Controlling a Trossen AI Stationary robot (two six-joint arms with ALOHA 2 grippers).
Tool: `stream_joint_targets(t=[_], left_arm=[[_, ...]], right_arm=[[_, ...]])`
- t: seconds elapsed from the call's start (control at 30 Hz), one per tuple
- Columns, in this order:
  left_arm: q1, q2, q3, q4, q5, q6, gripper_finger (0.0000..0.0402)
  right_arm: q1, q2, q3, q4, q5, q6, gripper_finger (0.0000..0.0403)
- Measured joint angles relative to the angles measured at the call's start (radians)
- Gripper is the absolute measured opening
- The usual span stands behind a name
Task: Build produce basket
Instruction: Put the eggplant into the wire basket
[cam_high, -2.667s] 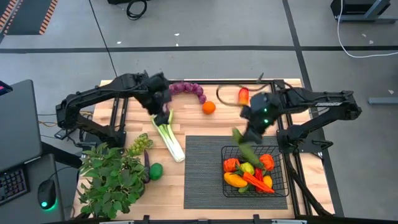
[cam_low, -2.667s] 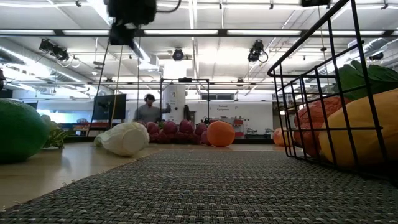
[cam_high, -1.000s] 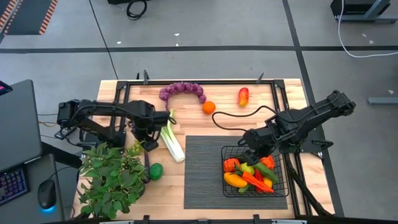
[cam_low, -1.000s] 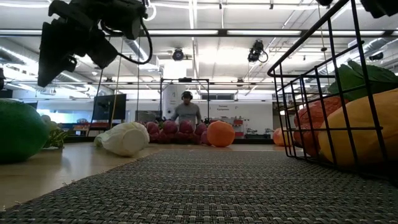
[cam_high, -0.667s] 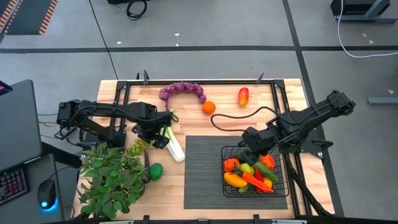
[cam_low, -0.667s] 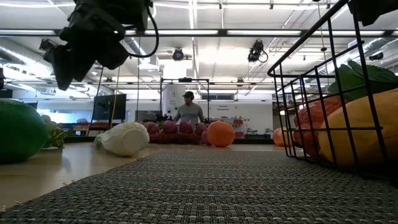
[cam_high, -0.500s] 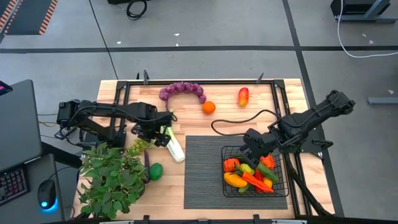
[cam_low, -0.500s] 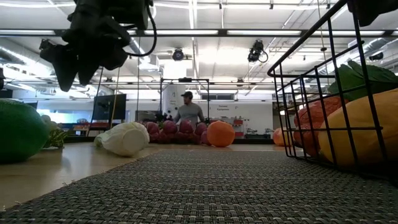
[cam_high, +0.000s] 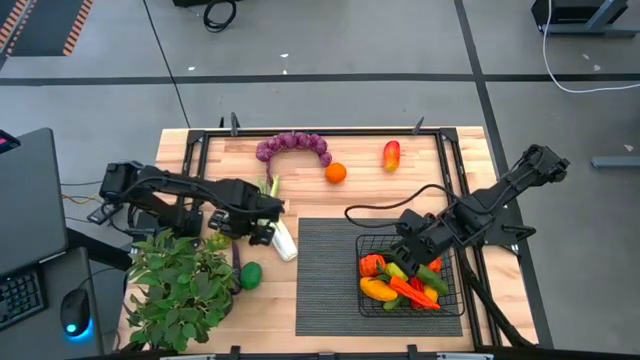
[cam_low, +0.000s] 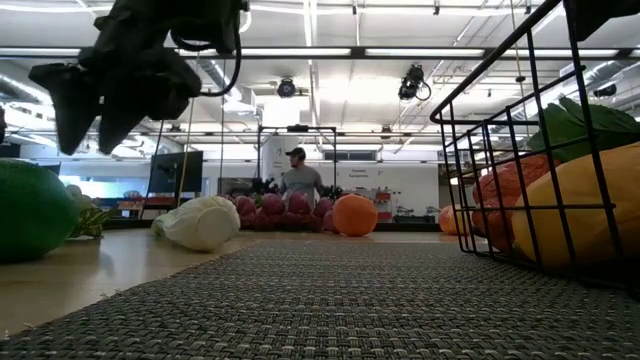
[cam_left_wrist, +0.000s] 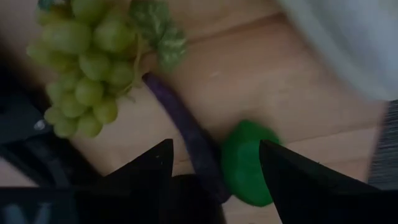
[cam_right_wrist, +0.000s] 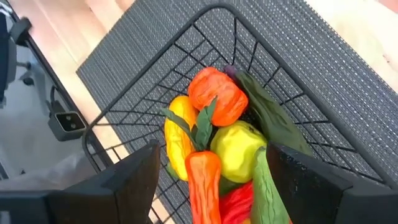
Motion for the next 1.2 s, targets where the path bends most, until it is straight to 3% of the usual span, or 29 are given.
stream_joint_targets(t=[0.37, 0.57, 0.9, 1.2], left_arm=[[-0.022, 0.104, -0.022, -0.009, 0.042, 0.0, 0.0238], [-0.06, 0.09, -0.163, 0.119, 0.171, -0.047, 0.0228], [-0.112, 0.083, -0.314, 0.401, 0.211, -0.174, 0.0222], [-0.083, 0.084, -0.377, 0.483, 0.213, -0.114, 0.0184]], right_arm=[[0.034, 0.0, -0.001, 0.01, 0.039, 0.014, 0.0295], [0.06, 0.0, -0.002, 0.004, 0.037, 0.039, 0.0295], [0.068, 0.0, -0.002, 0.002, 0.048, 0.051, 0.0295], [0.061, 0.0, -0.002, -0.005, 0.044, 0.062, 0.0295]])
